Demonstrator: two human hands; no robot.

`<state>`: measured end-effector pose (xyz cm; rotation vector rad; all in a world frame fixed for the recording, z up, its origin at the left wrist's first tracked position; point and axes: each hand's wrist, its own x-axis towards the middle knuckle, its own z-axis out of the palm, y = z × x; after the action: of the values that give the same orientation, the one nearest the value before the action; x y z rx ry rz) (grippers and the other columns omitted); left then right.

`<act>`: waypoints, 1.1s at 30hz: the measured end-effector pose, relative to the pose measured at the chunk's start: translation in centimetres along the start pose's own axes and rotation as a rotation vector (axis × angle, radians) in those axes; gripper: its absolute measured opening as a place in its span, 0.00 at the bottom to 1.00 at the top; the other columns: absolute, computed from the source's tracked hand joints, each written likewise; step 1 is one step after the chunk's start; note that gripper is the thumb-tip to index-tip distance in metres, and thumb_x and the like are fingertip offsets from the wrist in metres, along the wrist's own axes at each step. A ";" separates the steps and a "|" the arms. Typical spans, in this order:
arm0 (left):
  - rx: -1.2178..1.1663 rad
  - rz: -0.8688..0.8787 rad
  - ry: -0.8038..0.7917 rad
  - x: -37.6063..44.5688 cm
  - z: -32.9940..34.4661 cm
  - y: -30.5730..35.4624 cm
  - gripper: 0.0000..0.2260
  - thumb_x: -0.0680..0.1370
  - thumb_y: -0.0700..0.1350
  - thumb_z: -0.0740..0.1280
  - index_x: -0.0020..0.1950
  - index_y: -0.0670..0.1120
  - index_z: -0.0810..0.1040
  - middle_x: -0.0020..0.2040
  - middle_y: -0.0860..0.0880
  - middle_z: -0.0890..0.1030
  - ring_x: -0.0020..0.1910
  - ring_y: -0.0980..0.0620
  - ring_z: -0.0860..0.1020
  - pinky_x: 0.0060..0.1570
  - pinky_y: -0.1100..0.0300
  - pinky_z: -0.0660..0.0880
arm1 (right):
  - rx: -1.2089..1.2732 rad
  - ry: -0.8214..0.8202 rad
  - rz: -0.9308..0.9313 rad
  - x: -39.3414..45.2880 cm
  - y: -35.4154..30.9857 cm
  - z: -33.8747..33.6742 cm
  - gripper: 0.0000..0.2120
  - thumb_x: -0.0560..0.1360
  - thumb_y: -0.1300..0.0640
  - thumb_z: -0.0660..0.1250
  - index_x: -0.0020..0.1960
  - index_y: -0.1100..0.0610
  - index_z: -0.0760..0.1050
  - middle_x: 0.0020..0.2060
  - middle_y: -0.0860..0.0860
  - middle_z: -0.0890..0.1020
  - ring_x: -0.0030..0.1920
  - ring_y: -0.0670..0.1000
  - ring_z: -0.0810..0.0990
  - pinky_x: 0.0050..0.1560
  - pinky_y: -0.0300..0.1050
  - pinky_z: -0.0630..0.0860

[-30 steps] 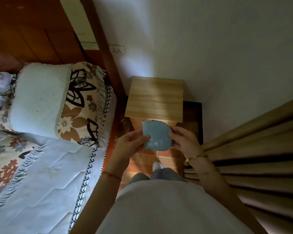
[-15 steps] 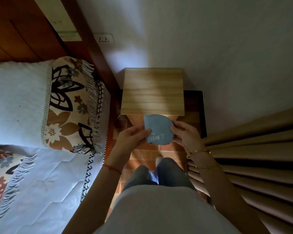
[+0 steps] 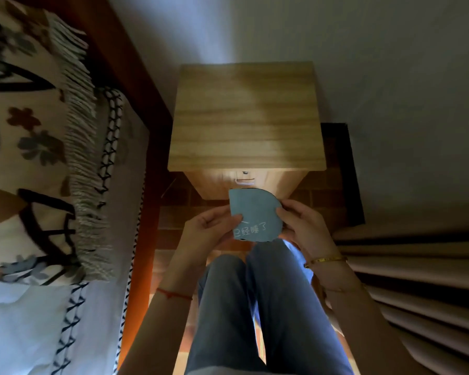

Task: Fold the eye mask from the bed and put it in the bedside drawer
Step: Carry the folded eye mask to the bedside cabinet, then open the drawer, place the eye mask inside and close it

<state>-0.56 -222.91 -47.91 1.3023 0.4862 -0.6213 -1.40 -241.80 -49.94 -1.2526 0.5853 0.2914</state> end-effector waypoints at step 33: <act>-0.089 -0.014 -0.036 25.1 -2.0 -12.1 0.18 0.82 0.49 0.61 0.69 0.41 0.70 0.54 0.49 0.80 0.45 0.56 0.80 0.39 0.67 0.79 | 0.122 0.120 -0.148 12.2 13.6 -4.9 0.07 0.73 0.65 0.67 0.49 0.58 0.79 0.39 0.53 0.87 0.44 0.52 0.86 0.44 0.42 0.82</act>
<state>10.10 -226.38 -73.48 1.2024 0.4885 -0.6268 0.35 -243.65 -68.72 -1.1942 0.6003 0.0558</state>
